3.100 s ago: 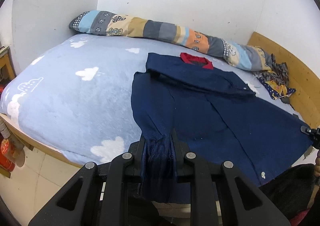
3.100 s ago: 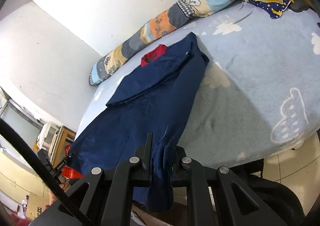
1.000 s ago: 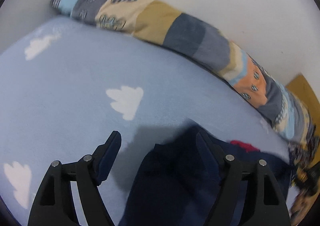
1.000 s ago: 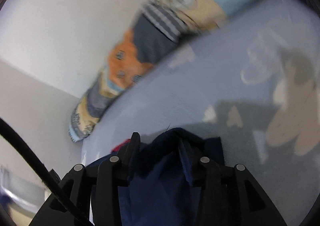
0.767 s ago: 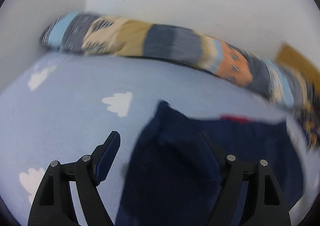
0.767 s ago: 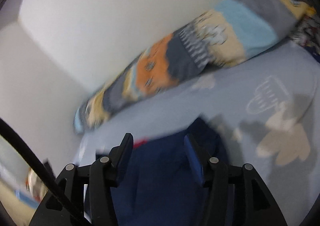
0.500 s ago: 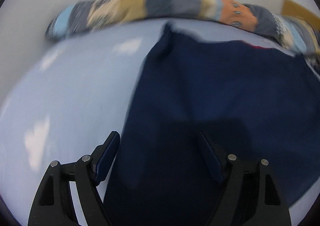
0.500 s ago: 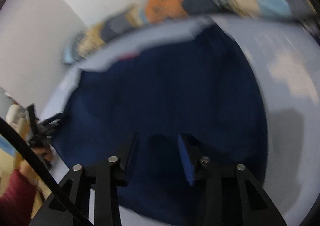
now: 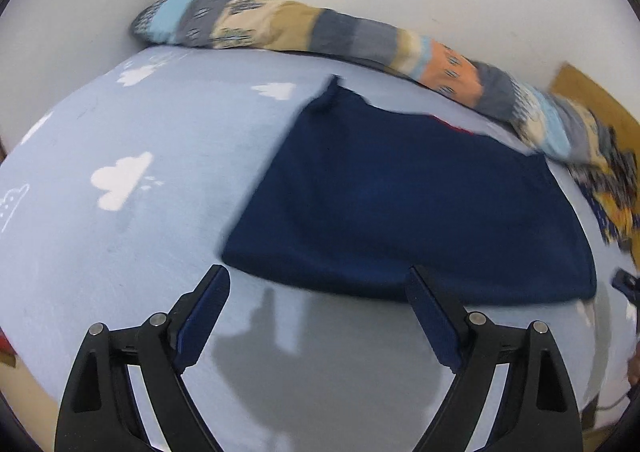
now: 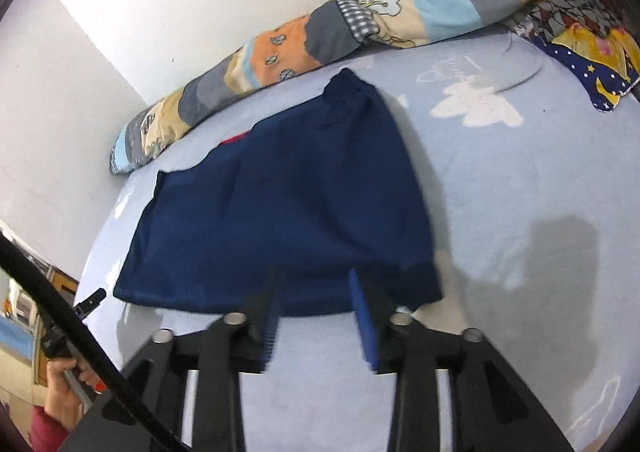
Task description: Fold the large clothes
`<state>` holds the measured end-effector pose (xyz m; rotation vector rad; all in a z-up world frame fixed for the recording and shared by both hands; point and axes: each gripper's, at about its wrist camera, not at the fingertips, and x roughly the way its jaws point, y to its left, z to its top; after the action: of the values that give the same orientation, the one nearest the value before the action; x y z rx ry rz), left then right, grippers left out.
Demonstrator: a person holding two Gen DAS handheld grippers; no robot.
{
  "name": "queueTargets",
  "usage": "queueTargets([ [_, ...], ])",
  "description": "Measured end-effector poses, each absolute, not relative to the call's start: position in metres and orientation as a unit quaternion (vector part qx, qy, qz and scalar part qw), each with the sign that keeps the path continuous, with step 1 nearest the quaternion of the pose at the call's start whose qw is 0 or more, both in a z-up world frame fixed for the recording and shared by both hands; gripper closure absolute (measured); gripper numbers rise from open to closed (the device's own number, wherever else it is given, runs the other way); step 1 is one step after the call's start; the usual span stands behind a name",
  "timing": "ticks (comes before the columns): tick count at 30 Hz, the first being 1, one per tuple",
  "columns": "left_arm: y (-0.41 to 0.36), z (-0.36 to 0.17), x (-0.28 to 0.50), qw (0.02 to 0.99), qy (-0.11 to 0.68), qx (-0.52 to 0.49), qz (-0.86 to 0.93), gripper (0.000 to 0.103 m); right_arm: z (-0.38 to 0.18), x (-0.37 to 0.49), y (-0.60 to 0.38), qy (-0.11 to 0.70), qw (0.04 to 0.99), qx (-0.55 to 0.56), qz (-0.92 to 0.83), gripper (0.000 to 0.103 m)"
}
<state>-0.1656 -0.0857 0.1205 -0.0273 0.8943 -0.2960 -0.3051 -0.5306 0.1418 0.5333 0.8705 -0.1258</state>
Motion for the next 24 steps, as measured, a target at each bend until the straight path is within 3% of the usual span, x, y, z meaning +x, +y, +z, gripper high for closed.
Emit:
queueTargets([
  [4, -0.134, 0.128, -0.180, 0.893, 0.421, 0.046, -0.151, 0.014, 0.119, -0.297, -0.511, 0.478, 0.843, 0.231, -0.090, 0.064],
  [11, -0.212, 0.127, -0.163, 0.904, 0.404, 0.029, -0.136, 0.014, 0.156, -0.225, -0.434, 0.481, 0.859, 0.163, -0.062, 0.064],
  [16, -0.227, 0.073, -0.167, 0.878, 0.444, 0.095, -0.154, 0.014, 0.091, -0.187, -0.402, 0.535, 0.817, 0.196, -0.083, 0.064],
  [19, -0.229, 0.061, -0.170, 0.870, 0.439, 0.152, -0.168, 0.014, 0.063, -0.198, -0.399, 0.525, 0.821, 0.197, -0.101, 0.064],
  [24, -0.229, 0.078, -0.178, 0.881, 0.410, 0.166, -0.170, 0.014, 0.080, -0.201, -0.392, 0.524, 0.831, 0.157, -0.099, 0.064],
])
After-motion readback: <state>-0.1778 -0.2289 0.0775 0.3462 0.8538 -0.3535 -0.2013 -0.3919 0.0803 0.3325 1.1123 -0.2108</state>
